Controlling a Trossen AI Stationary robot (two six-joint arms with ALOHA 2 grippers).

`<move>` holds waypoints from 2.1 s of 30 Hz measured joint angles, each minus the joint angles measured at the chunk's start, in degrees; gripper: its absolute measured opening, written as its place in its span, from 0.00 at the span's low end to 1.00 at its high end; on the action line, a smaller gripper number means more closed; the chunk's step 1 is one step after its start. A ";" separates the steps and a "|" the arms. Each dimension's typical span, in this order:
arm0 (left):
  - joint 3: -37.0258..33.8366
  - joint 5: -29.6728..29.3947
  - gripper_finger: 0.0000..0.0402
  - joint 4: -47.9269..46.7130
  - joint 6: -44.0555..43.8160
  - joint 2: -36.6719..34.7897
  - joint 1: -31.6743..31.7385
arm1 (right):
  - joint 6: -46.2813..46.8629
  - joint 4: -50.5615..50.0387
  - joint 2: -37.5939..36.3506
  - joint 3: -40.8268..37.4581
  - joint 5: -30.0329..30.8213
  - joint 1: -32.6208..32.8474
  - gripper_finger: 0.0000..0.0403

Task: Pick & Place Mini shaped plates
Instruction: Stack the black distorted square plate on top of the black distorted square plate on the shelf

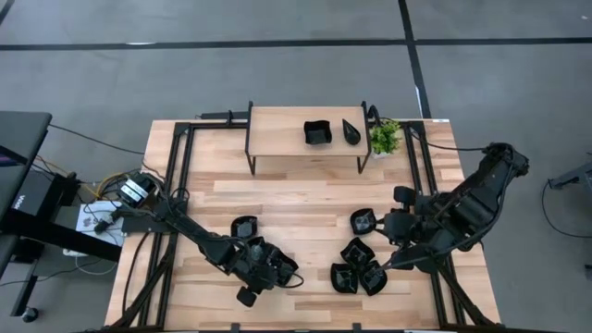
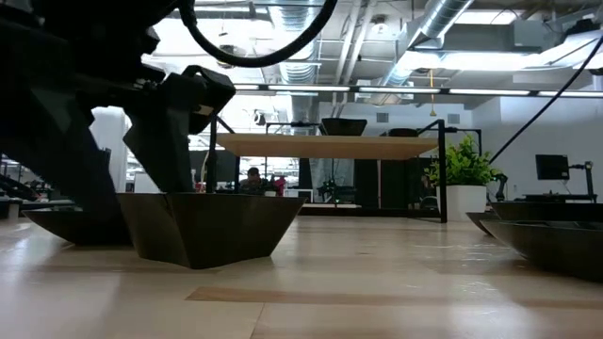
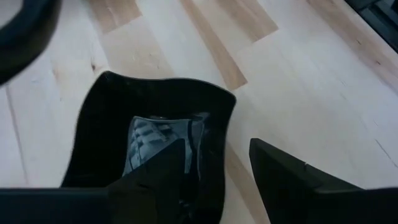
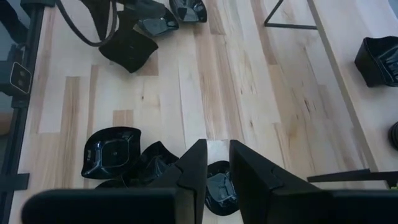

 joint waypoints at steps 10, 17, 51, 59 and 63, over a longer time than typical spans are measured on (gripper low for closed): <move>-0.02 -1.74 0.38 -0.06 0.02 0.01 0.23 | 0.83 0.00 0.00 -0.01 0.00 0.00 0.16; -0.02 -1.83 0.29 -0.13 0.31 0.01 0.38 | 1.44 0.00 0.02 -0.01 0.00 0.00 0.16; -0.04 -3.82 0.02 -1.40 7.29 -7.23 -0.05 | 8.88 0.06 0.39 -0.01 0.05 0.00 0.16; 0.00 -9.91 0.02 -2.04 12.43 -17.65 4.00 | 16.17 0.73 0.39 -0.01 5.53 -0.61 0.16; 0.00 -11.78 0.02 -2.23 16.23 -21.04 6.91 | 19.45 2.89 0.39 0.00 7.05 -2.74 0.16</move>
